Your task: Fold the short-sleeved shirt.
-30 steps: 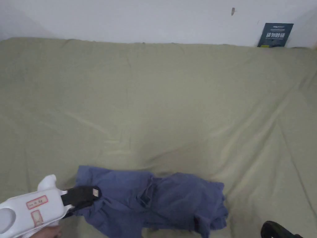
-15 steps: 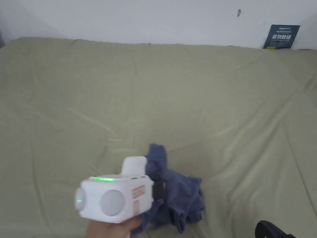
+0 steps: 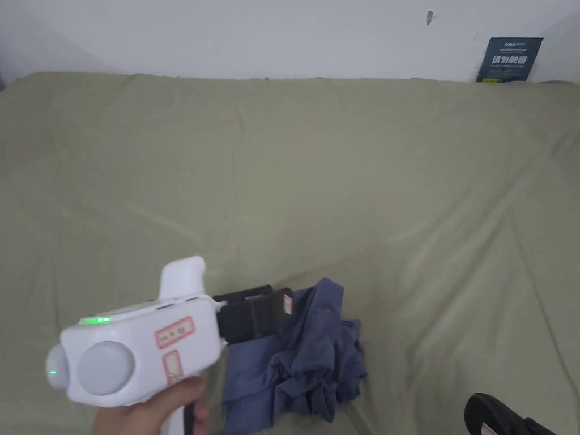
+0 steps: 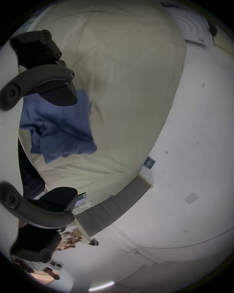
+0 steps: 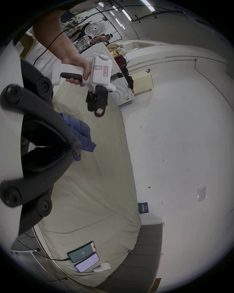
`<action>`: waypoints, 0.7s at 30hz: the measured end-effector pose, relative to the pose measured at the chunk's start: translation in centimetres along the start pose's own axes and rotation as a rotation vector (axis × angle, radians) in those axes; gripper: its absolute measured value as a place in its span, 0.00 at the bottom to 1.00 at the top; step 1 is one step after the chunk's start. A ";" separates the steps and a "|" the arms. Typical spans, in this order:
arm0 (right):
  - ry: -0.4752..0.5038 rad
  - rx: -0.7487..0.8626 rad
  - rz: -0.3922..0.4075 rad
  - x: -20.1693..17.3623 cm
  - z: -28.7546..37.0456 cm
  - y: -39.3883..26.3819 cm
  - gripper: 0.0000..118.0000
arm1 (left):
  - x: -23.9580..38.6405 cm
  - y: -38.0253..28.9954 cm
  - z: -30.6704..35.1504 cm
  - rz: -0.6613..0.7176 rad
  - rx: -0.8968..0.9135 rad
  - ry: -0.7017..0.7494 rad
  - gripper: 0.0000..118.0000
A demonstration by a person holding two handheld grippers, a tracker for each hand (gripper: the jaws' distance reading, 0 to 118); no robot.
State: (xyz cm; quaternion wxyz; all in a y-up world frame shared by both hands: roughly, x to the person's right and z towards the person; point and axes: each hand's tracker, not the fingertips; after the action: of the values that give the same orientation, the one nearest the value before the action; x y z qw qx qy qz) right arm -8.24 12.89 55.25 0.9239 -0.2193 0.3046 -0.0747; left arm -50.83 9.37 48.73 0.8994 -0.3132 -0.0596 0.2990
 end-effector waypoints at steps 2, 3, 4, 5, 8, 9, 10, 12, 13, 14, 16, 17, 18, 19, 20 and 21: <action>0.017 -0.008 -0.016 -0.1 -0.3 -0.3 0.00 | -1.5 -0.2 0.0 0.037 0.009 0.002 0.24; 0.021 -0.015 -0.022 -0.1 -0.4 -0.5 0.00 | -2.0 -0.5 -0.7 0.064 -0.009 -0.023 0.04; 0.026 -0.022 -0.025 -0.2 -0.6 -0.6 0.00 | -2.1 -1.2 -2.1 0.085 -0.050 -0.044 0.04; 0.029 -0.027 -0.028 -0.2 -0.6 -0.8 0.00 | -1.9 -2.1 -3.7 0.095 -0.074 -0.075 0.04; 0.027 -0.031 -0.028 -0.2 -0.4 -0.8 0.00 | 0.5 -4.9 -9.1 0.068 -0.180 -0.090 0.04; 0.023 -0.029 -0.031 -0.2 -0.2 -0.8 0.00 | 1.1 -5.8 -10.7 0.075 -0.194 -0.117 0.04; 0.017 -0.027 -0.036 -0.1 0.0 -0.7 0.00 | 1.7 -6.9 -12.8 0.092 -0.227 -0.172 0.04; 0.003 -0.023 -0.041 0.2 0.4 -0.5 0.00 | 2.8 -9.3 -16.5 0.103 -0.321 -0.138 0.04; -0.006 -0.022 -0.039 0.3 0.6 -0.5 0.00 | 2.7 -10.5 -17.7 0.066 -0.387 -0.058 0.01; -0.016 -0.022 -0.035 0.4 0.8 -0.4 0.00 | 2.7 -11.2 -18.1 0.063 -0.375 -0.066 0.02; -0.032 -0.020 -0.025 0.5 1.1 -0.3 0.00 | 2.6 -10.8 -17.1 0.138 -0.359 -0.142 0.02; -0.034 -0.018 -0.023 0.6 1.3 -0.2 0.00 | 2.6 -10.0 -16.0 0.105 -0.352 -0.106 0.02; -0.035 -0.016 -0.023 0.6 1.2 -0.2 0.00 | 2.8 -9.3 -14.9 0.071 -0.327 -0.100 0.02; -0.034 -0.018 -0.024 0.7 1.1 -0.2 0.00 | 3.0 -8.3 -12.8 0.026 -0.284 -0.092 0.03; -0.028 -0.023 -0.026 0.7 0.7 -0.2 0.00 | 3.4 -6.8 -9.8 -0.016 -0.228 -0.117 0.03; -0.023 -0.026 -0.026 0.8 0.4 -0.3 0.00 | 3.5 -6.0 -8.0 -0.043 -0.195 -0.127 0.03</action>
State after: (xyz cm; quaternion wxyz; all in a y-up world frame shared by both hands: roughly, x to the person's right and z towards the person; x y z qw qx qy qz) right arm -7.38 12.60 55.28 0.9234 -0.2362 0.2918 -0.0803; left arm -42.65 3.44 45.68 0.8653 -0.3782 -0.1519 0.2919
